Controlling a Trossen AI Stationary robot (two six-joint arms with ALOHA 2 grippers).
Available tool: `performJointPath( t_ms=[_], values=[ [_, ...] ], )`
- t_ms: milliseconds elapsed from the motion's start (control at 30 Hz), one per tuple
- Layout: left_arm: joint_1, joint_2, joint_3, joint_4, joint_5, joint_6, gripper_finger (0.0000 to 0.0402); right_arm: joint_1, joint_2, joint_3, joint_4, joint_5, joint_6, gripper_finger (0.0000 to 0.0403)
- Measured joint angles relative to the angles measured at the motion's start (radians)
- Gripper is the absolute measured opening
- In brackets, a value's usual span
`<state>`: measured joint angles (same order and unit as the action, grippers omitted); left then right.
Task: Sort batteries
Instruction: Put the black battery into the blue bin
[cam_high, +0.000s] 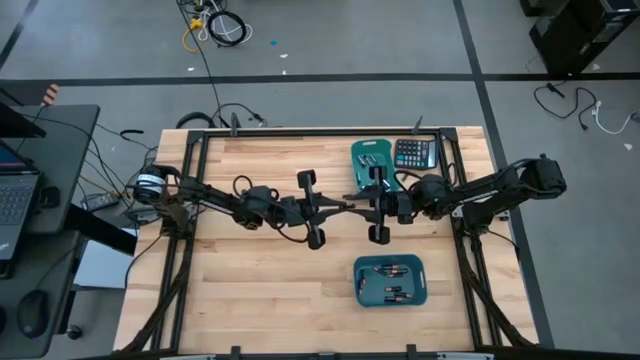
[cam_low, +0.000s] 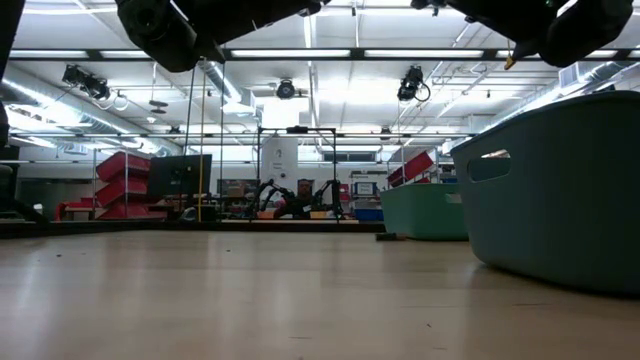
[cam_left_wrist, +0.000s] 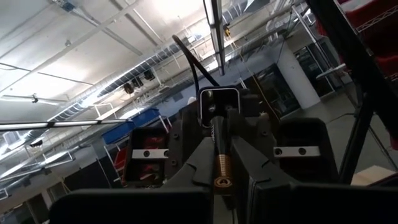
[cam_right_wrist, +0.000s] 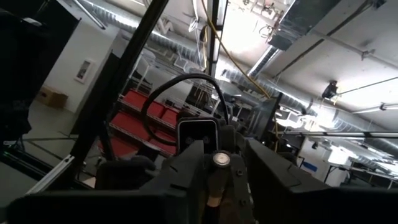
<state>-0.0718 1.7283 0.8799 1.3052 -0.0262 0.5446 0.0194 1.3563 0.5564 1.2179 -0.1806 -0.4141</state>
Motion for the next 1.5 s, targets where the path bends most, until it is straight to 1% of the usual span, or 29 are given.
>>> performJointPath(
  t_ms=[133,200,233,367,533,667,767,833,933,1033,1100,1133,1167,1233,1333,1367,1433,1500],
  values=[
    [0.001,0.0,0.0,0.001,-0.002,0.001,0.0027,-0.012,0.0,0.0,0.0,-0.001,0.0,0.0055],
    [0.001,0.0,0.0,0.002,-0.002,0.002,0.0037,-0.015,0.0,0.0,-0.001,-0.001,0.002,0.0026],
    [0.001,0.0,0.0,0.002,-0.003,0.002,0.0044,-0.016,0.0,0.0,-0.002,-0.003,-0.002,0.0021],
    [0.0,0.0,0.0,-0.002,-0.066,-0.002,0.0078,-0.018,0.0,0.0,0.016,0.007,-0.006,0.0024],
    [-0.001,0.0,0.0,-0.028,-0.107,-0.002,0.0123,-0.018,0.0,0.0,0.025,0.008,-0.005,0.0022],
    [-0.003,-0.001,0.0,-0.09,-0.155,-0.004,0.0149,-0.018,-0.007,0.0,0.017,0.02,0.0,0.0022],
    [-0.015,-0.001,0.0,-0.135,-0.232,-0.006,0.016,-0.017,-0.031,0.0,-0.017,0.059,0.002,0.0022],
    [-0.028,-0.001,0.0,-0.171,-0.306,-0.005,0.0165,-0.017,-0.055,0.0,-0.065,0.083,0.003,0.0022],
    [-0.05,-0.001,0.0,-0.228,-0.501,0.009,0.0168,-0.015,-0.129,0.0,-0.251,0.108,0.037,0.0022],
    [-0.075,-0.001,0.0,-0.275,-0.716,0.05,0.0168,-0.015,-0.233,0.0,-0.523,0.109,0.121,0.0022],
    [-0.092,-0.001,0.0,-0.325,-0.786,0.095,0.0168,-0.015,-0.286,0.0,-0.699,0.078,0.189,0.0022],
    [-0.098,-0.001,0.0,-0.345,-0.802,0.112,0.0168,-0.015,-0.309,0.0,-0.78,0.036,0.215,0.0022],
    [-0.102,0.0,0.0,-0.36,-0.811,0.124,0.0168,-0.015,-0.324,0.0,-0.848,-0.011,0.241,0.0022],
    [-0.101,0.0,0.0,-0.369,-0.812,0.128,0.0168,-0.005,-0.348,0.0,-0.953,-0.065,0.312,0.0022],
    [-0.09,-0.003,0.0,-0.373,-0.784,0.123,0.0168,0.026,-0.36,0.015,-1.141,-0.086,0.41,0.0022],
    [-0.087,-0.007,0.0,-0.375,-0.757,0.112,0.0168,0.042,-0.36,0.031,-1.216,-0.079,0.436,0.0022],
    [-0.077,-0.023,0.0,-0.404,-0.668,0.061,0.0168,0.079,-0.355,0.069,-1.342,-0.048,0.474,0.0022],
    [-0.059,-0.046,0.0,-0.501,-0.541,-0.021,0.0168,0.123,-0.344,0.117,-1.452,-0.026,0.493,0.0022]
  ],
)
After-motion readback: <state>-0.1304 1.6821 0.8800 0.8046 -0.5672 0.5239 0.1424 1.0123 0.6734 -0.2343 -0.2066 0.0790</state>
